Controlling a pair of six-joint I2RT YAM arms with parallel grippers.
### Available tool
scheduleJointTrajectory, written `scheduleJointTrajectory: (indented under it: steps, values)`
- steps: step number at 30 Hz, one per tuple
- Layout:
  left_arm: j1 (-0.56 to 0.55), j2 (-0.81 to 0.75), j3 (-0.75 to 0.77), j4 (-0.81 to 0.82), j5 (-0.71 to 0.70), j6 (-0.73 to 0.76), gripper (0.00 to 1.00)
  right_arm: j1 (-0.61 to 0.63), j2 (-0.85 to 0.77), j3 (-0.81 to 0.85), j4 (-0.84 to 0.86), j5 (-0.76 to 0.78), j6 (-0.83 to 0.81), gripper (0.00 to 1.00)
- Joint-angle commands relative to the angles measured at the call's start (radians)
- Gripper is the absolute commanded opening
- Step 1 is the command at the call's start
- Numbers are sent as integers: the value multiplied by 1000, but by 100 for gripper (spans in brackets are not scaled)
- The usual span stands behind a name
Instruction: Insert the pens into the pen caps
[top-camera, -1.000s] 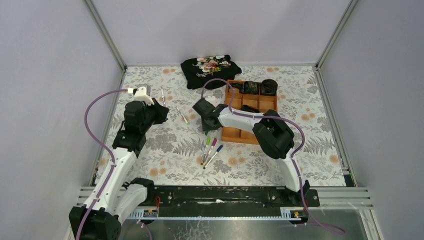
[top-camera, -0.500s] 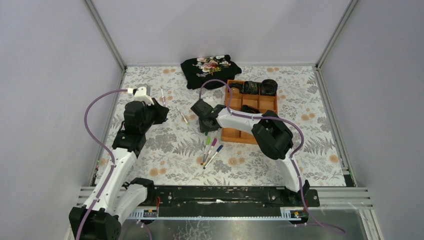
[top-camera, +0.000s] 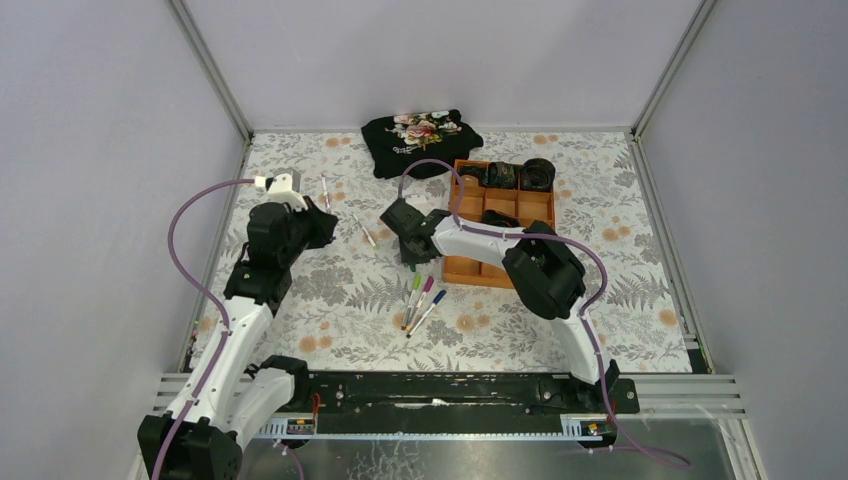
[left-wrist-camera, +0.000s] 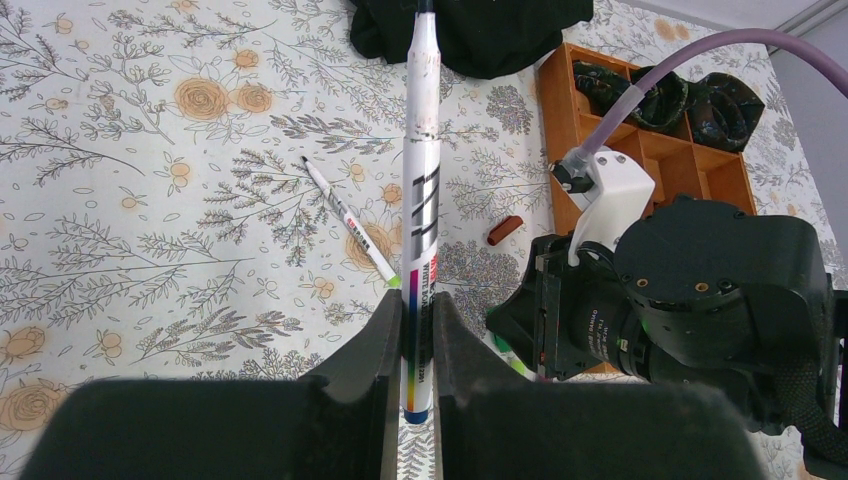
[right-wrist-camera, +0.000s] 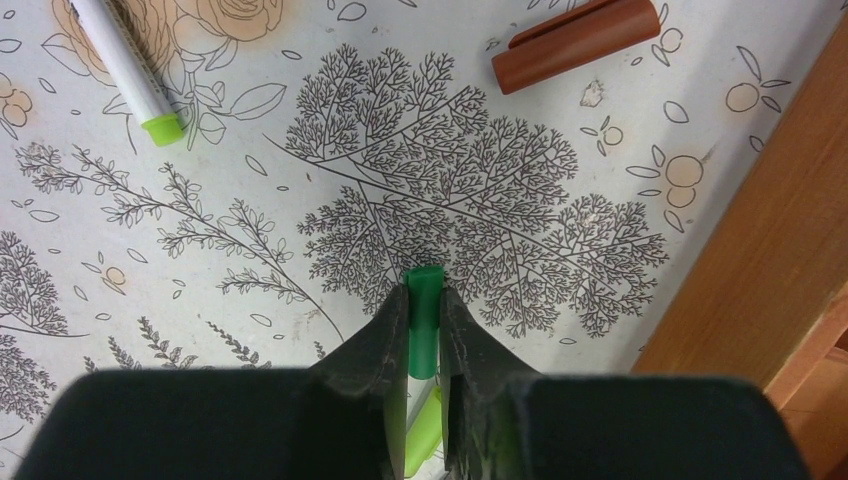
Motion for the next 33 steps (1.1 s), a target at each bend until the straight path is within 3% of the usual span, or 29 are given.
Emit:
scheduleJointTrajectory:
  steps: [1,9,15,23,33]
  values:
    - [3,-7,-13,52,43,1,0,19,20,28,-55,-18,15,0]
    - [-21,13,-37,157,336,5,0,-34,-169,37,17,-54,-1,0]
    - [-103,21,-68,295,593,-13,0,-95,-474,-182,221,-139,7,0]
    - [-200,41,-66,306,675,11,0,-150,-791,-413,569,-224,95,0]
    - [-248,49,-67,307,684,21,0,-149,-829,-474,752,-267,128,0]
